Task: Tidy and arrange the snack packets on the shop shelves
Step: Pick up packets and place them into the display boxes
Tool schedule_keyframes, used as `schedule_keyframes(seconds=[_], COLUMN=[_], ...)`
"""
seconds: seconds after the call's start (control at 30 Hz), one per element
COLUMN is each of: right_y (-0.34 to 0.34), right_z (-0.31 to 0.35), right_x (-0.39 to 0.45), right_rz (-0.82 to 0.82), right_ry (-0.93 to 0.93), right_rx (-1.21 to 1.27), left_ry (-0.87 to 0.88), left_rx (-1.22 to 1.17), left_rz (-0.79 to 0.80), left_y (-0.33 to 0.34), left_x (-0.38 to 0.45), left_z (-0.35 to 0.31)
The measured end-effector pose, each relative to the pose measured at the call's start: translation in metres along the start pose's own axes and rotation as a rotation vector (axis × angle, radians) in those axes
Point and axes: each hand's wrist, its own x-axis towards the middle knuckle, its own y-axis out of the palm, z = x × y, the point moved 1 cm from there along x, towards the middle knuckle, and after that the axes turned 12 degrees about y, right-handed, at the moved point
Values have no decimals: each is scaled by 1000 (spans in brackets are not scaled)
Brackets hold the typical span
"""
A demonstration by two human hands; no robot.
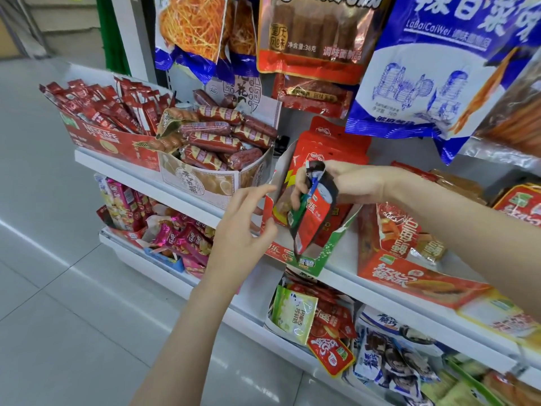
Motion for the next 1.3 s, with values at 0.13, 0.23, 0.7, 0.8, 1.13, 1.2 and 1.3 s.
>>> schedule_keyframes(seconds=[0.13,0.23,0.7,0.8,1.13,1.2,1.3], right_y=[-5,-2,102,118,120,112,92], right_z=[2,-5,-60,-85,-168,-179,-186], right_x=[-16,-37,-185,-212,-314,-338,-386], right_rz=[-346,-600,-1181,-1161,-1254,-1397,-1625], right_ry=[-49,-151,-38,75,191,205,10], right_rx=[-292,-216,226,293,265,170,320], left_ry=[3,-1,36,-123,58,120,175], left_rx=[2,30,-391,-495,-390,-400,-419], left_rz=[-7,-4,231,523,838,826,689], left_y=[0,1,41,81,188,209,233], left_x=[-1,0,-19,-25,-29,-31,-31], left_z=[-1,-1,-103,-121,-179,-197,-223])
